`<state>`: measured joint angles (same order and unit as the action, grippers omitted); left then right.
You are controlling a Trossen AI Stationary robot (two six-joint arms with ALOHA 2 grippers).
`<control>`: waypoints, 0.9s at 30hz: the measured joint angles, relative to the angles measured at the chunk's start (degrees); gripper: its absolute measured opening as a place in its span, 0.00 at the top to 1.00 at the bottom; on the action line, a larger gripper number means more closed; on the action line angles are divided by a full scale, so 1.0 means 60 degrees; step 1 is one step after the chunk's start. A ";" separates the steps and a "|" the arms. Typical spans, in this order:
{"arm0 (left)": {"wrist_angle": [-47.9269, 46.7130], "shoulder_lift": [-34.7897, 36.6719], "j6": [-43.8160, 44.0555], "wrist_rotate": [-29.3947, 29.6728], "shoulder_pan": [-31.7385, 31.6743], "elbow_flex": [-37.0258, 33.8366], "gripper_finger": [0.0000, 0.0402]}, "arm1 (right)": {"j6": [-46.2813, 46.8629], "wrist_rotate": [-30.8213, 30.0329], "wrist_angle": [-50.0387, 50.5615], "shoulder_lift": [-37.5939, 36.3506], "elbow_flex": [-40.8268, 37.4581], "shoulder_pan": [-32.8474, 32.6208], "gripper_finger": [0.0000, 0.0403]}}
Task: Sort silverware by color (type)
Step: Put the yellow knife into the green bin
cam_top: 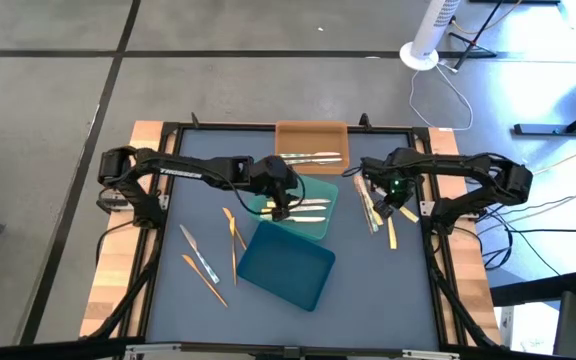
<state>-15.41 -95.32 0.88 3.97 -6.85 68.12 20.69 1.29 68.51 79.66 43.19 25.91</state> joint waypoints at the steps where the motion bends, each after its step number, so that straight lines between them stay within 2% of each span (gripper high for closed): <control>1: -0.0190 0.0140 0.0001 0.0000 0.0000 0.0000 0.63 | -0.0006 -0.0068 0.0127 0.0000 0.0141 0.0000 0.92; 13: -0.2397 0.1759 0.0082 0.0000 0.0000 0.0007 0.63 | -0.0317 -0.0416 0.1829 -0.0007 0.2320 -0.0002 0.92; 21: -0.3922 0.2672 0.0704 -0.0031 0.0028 0.0007 0.63 | -0.1057 -0.0428 0.1931 -0.0007 0.3883 0.0000 0.92; 27: -0.4959 0.2796 0.1374 -0.0075 0.0161 -0.0004 0.63 | -0.1685 -0.0569 0.1855 -0.0011 0.4880 0.0000 0.92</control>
<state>-45.16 -78.54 9.12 3.52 -5.88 68.10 10.57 -2.13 79.64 79.59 72.47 25.91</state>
